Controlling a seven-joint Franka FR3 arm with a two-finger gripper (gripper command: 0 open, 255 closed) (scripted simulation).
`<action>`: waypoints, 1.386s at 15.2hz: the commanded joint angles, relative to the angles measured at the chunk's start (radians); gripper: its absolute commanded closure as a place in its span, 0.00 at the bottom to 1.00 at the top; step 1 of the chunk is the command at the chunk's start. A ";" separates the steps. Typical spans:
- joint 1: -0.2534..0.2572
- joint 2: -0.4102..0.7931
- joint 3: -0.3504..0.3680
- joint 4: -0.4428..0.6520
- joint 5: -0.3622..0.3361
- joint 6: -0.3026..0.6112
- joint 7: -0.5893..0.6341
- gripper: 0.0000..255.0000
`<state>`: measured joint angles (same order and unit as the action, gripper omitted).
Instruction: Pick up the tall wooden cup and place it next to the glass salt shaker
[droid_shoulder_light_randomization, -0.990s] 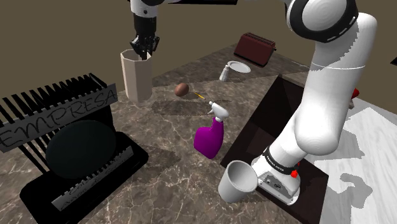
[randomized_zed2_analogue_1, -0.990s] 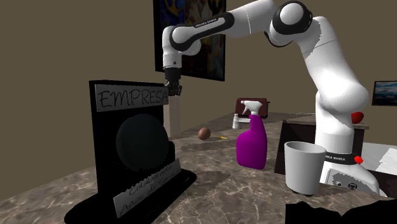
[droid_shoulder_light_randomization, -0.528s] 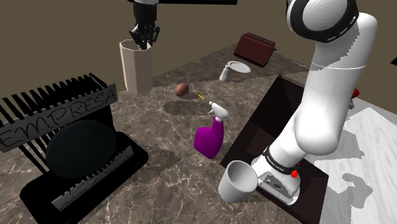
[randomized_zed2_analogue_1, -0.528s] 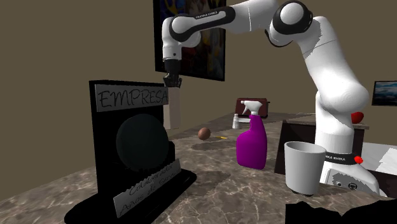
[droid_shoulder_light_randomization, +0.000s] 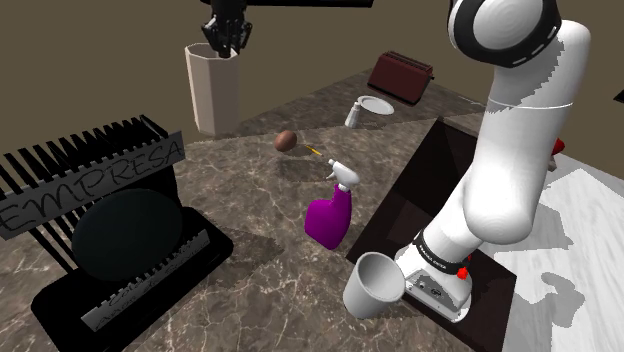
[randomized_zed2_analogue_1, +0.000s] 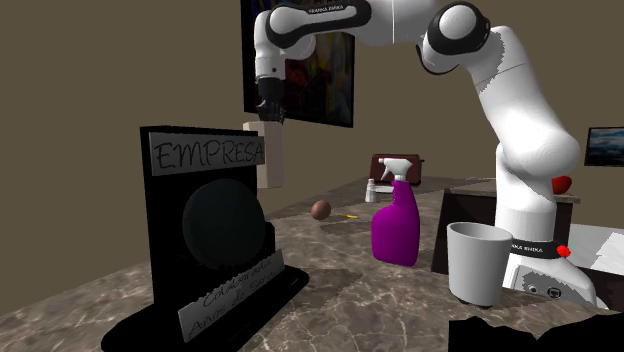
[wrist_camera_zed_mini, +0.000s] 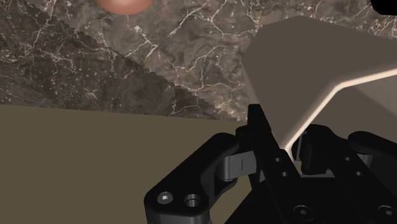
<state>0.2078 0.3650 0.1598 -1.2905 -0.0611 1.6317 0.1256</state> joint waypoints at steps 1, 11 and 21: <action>0.002 0.007 0.000 0.039 -0.001 -0.031 0.000 1.00; 0.017 0.071 0.000 0.275 -0.011 -0.204 -0.001 1.00; -0.006 0.078 -0.004 0.394 -0.012 -0.315 -0.037 1.00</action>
<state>0.2246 0.5059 0.1549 -0.7931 -0.0822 1.2743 0.1013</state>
